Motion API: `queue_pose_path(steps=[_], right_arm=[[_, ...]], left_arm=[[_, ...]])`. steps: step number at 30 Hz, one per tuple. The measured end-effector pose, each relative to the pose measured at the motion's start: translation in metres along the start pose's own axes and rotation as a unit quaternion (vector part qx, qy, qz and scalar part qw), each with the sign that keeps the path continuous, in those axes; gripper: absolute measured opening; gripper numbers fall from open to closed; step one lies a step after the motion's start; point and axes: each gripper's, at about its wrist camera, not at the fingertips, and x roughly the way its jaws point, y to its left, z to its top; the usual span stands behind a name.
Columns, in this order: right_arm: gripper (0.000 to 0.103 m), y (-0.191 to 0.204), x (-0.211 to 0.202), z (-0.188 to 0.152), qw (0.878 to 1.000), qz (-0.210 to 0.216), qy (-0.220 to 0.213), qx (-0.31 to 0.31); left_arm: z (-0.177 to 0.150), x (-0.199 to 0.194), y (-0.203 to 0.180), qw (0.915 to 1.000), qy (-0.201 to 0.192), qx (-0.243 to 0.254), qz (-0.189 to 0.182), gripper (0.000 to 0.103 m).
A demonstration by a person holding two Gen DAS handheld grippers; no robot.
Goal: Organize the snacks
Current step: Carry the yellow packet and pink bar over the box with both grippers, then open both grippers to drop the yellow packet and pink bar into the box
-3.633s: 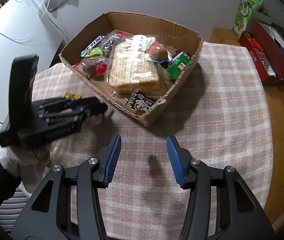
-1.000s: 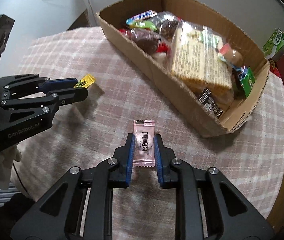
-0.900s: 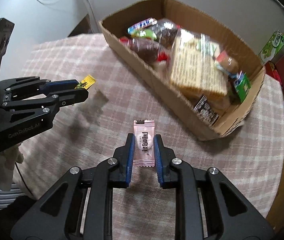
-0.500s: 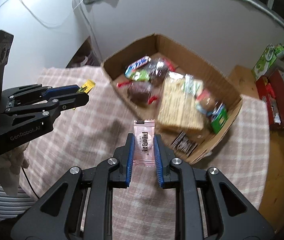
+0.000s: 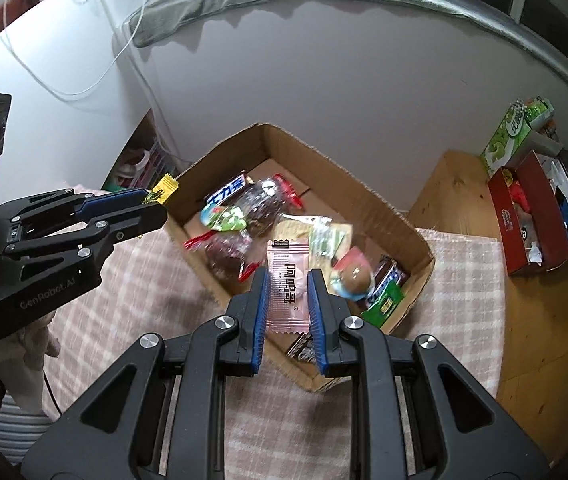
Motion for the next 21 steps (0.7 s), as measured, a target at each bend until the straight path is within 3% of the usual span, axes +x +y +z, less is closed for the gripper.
queue_pose_path(steps=[21], right_arm=[[0.021, -0.017, 0.025, 0.011, 1.000, -0.006, 0.014, 0.014]], left_arm=[[0.026, 0.032, -0.007, 0.9997, 0.016, 0.004, 0.017, 0.024]])
